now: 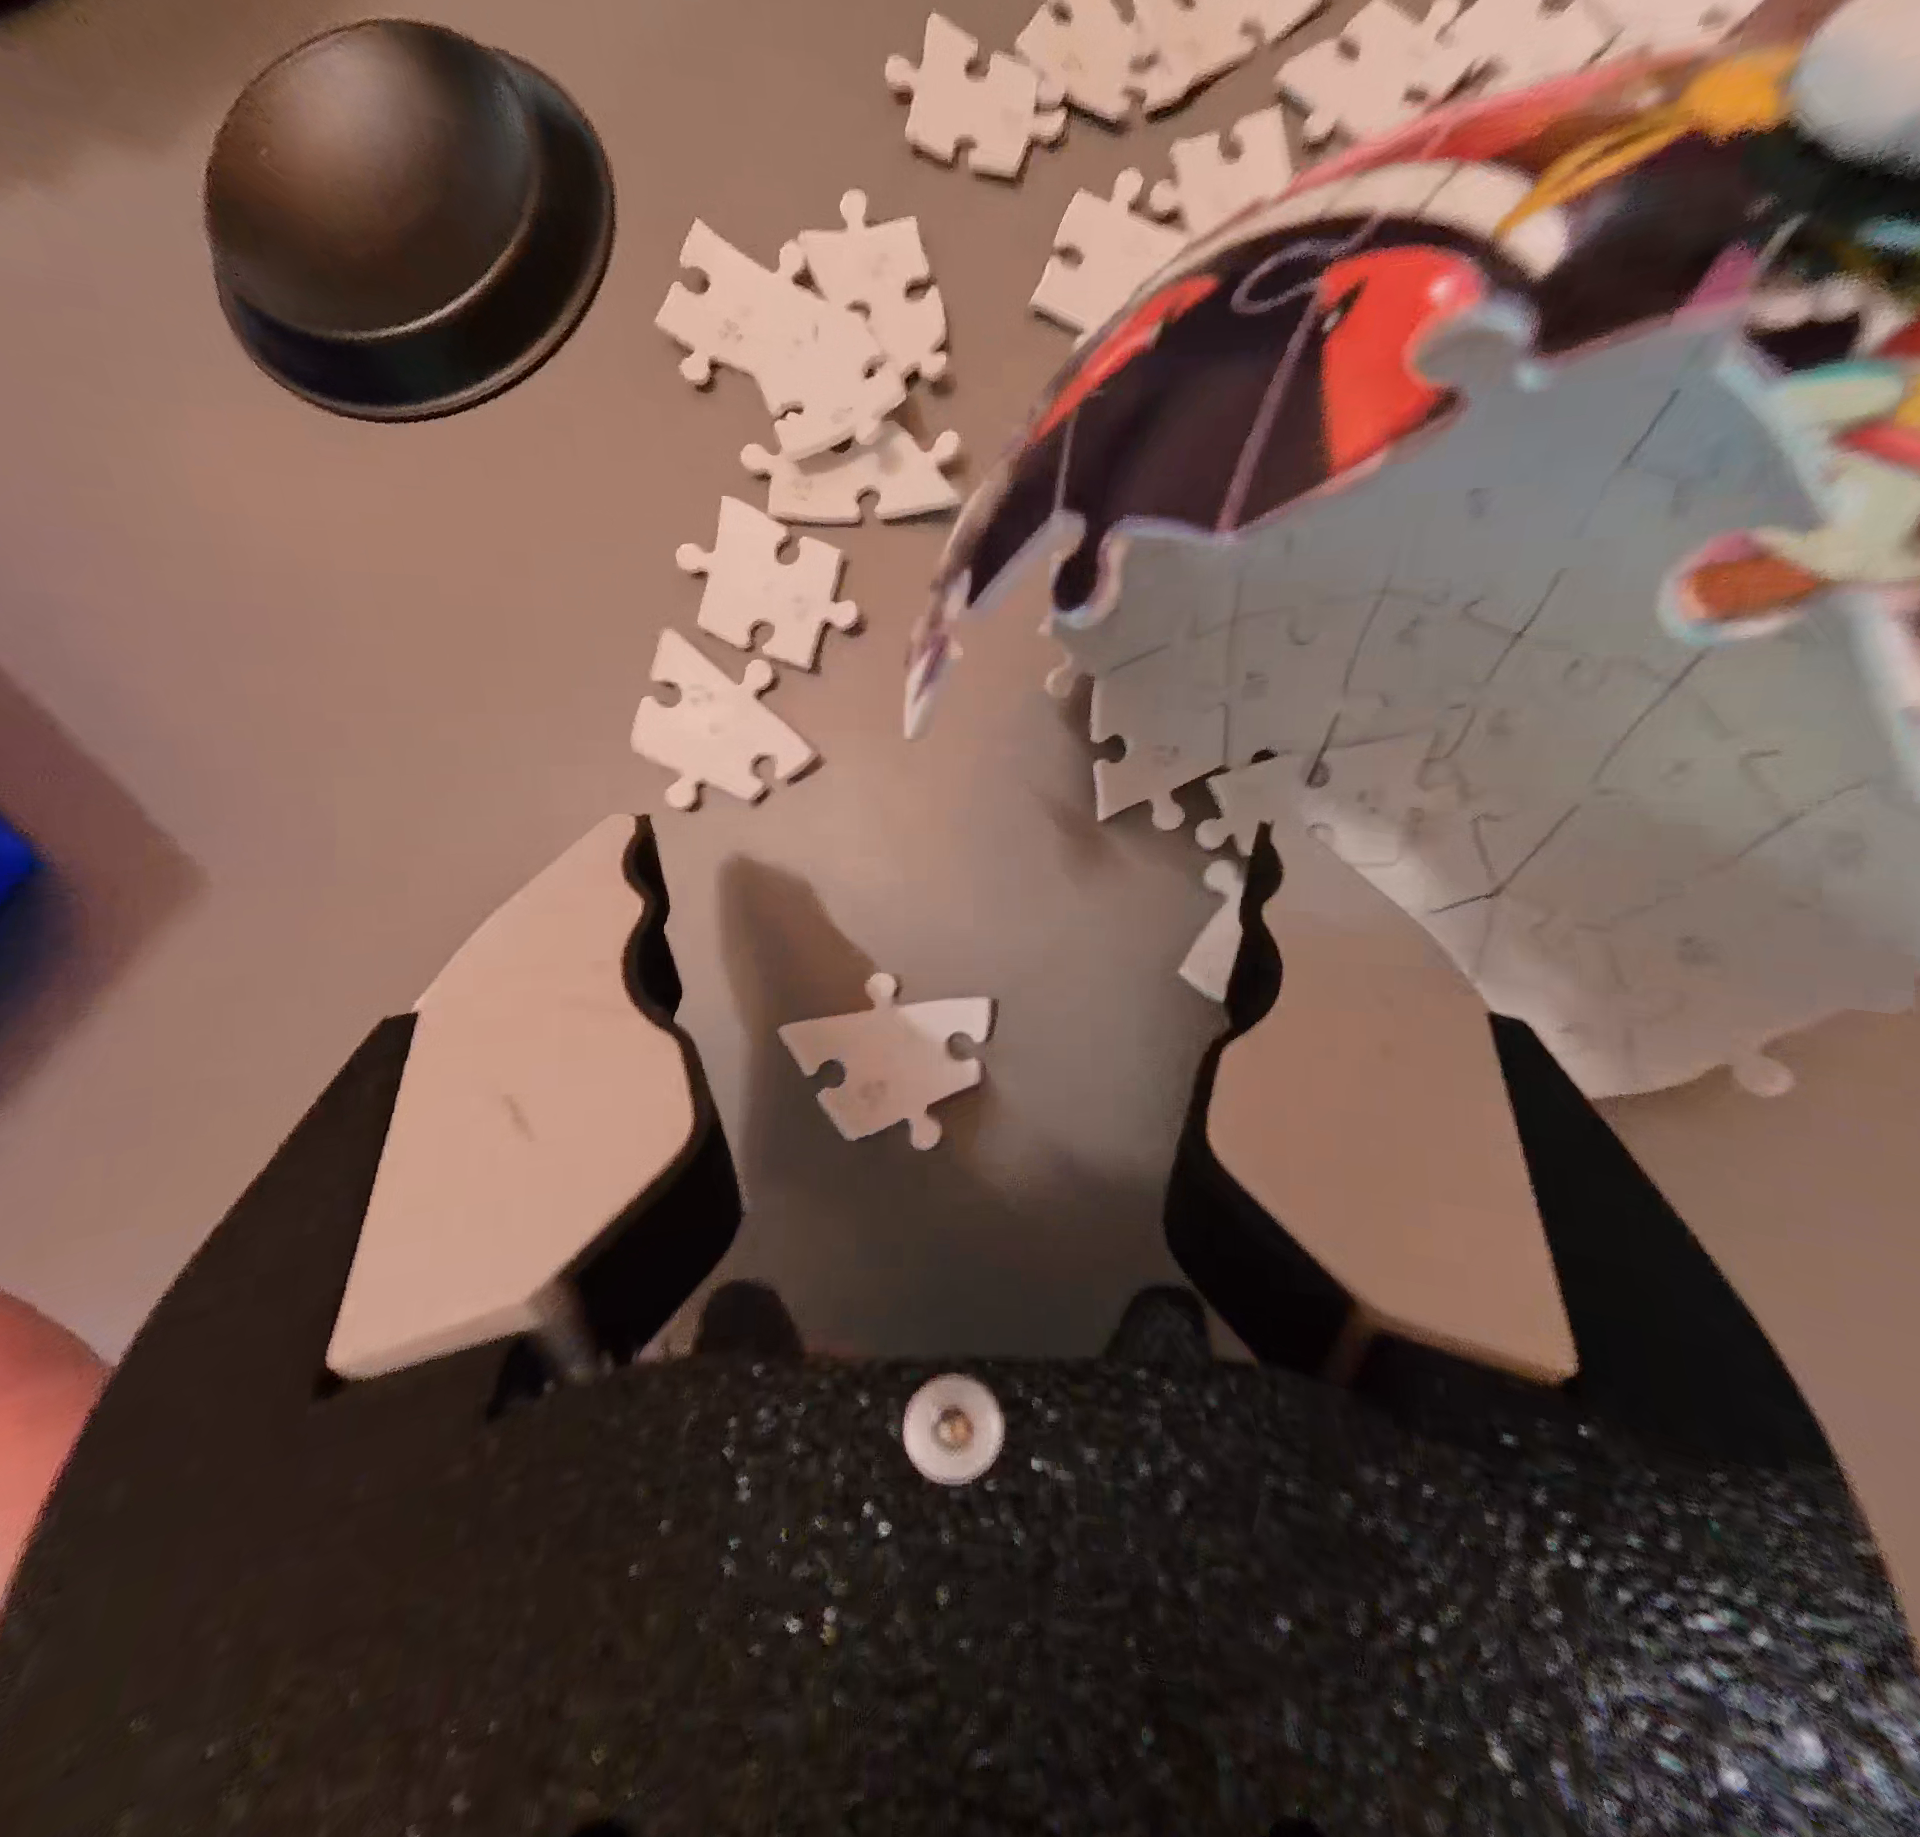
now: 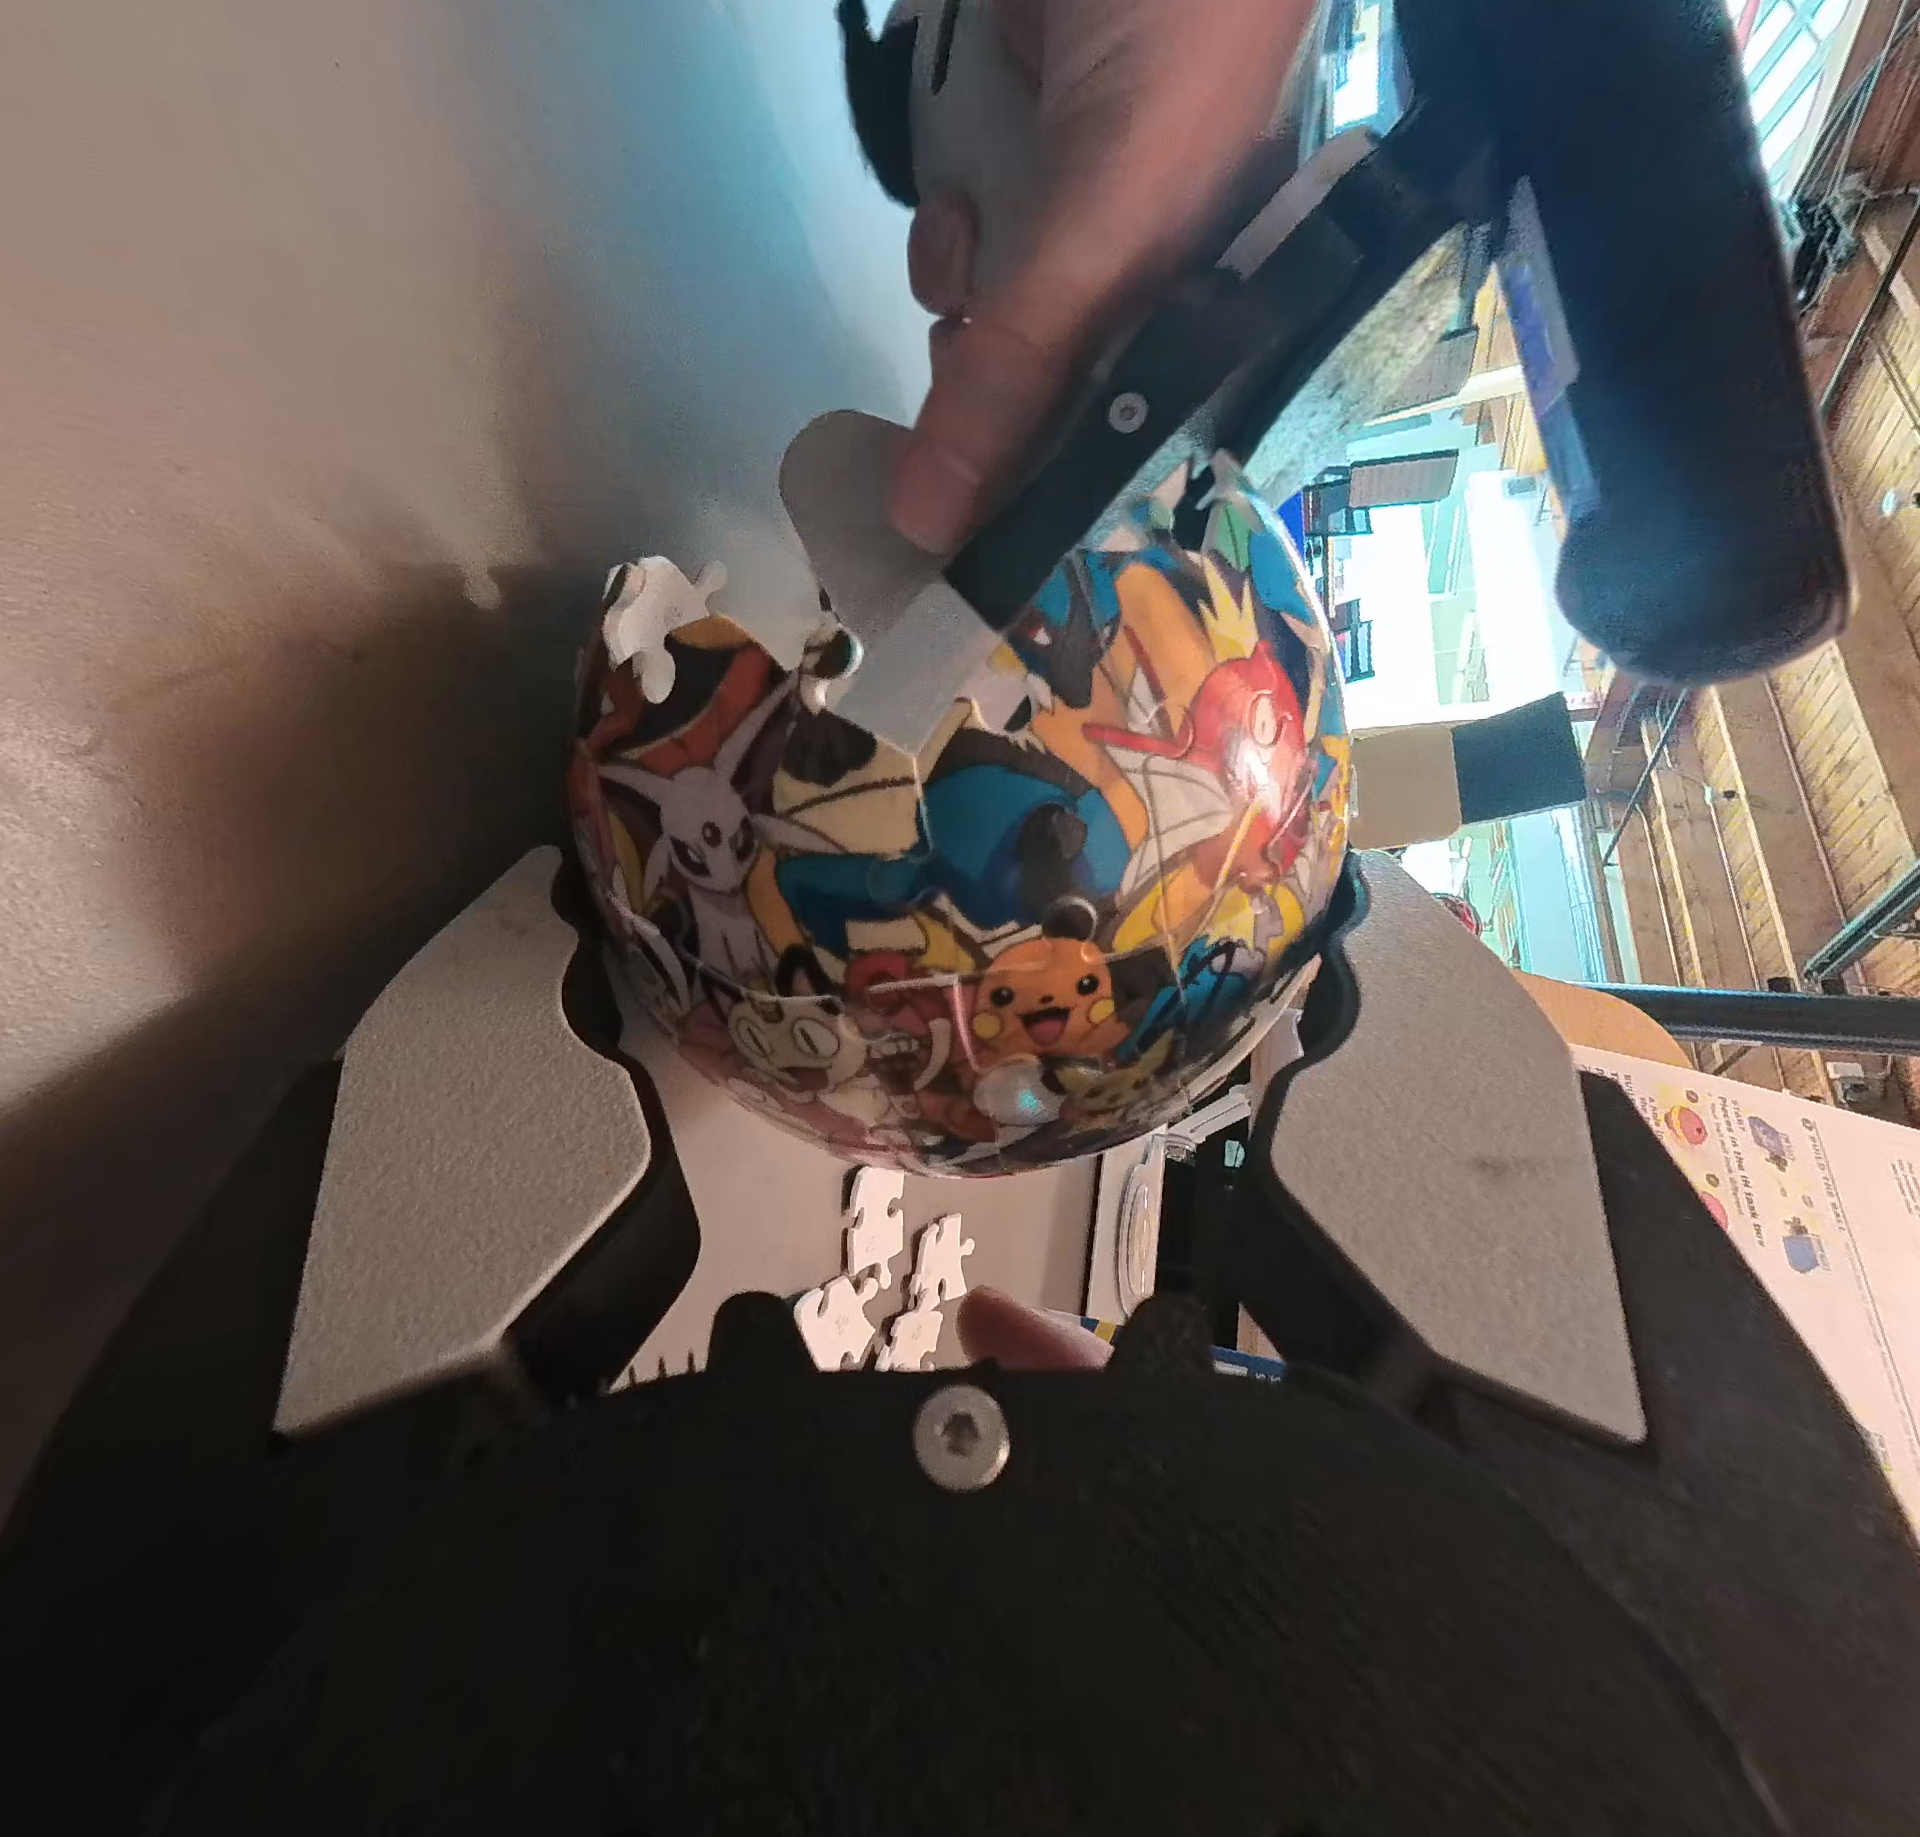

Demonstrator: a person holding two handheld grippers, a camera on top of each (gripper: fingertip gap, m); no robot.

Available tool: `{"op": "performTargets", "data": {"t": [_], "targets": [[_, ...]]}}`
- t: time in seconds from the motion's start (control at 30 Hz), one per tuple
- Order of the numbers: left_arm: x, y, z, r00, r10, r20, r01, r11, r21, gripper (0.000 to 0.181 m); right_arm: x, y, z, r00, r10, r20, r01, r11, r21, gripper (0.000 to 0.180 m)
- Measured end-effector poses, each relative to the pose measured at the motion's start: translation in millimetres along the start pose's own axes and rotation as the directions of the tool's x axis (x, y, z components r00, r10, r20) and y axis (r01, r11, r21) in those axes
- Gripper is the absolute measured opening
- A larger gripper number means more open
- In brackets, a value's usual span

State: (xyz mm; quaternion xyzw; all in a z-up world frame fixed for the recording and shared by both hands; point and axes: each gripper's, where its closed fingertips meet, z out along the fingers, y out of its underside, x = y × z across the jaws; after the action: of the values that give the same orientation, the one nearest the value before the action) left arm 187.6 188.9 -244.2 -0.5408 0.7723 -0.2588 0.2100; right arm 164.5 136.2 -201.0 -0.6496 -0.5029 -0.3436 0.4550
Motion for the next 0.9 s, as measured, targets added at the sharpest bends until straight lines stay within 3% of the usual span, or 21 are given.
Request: {"op": "performTargets", "data": {"t": [0.23, 0.6, 0.77, 0.9], "targets": [[8.4, 0.2, 16.2, 0.999, -0.013, -0.039, 0.013, 1.000, -0.021, 0.103, 0.2, -0.2, -0.2, 1.000, -0.003, 0.000, 0.003, 1.000, -0.002, 0.129], [-16.9, 15.1, 5.3, 0.994, -0.007, 0.110, 0.014, 0.998, -0.064, 0.103, 0.4, -0.2, -0.6, 1.000, -0.002, -0.001, 0.002, 1.000, 0.000, 0.129], [8.2, -0.2, 4.9, 0.995, -0.092, -0.045, 0.093, 0.995, 0.021, 0.102, 0.5, -0.3, -0.7, 1.000, -0.004, 0.000, 0.004, 1.000, -0.001, 0.129], [12.3, -0.8, 13.5, 0.994, -0.101, -0.044, 0.101, 0.995, 0.001, 0.102, 0.5, -0.2, -0.9, 1.000, -0.003, -0.001, 0.003, 1.000, -0.001, 0.129]]}}
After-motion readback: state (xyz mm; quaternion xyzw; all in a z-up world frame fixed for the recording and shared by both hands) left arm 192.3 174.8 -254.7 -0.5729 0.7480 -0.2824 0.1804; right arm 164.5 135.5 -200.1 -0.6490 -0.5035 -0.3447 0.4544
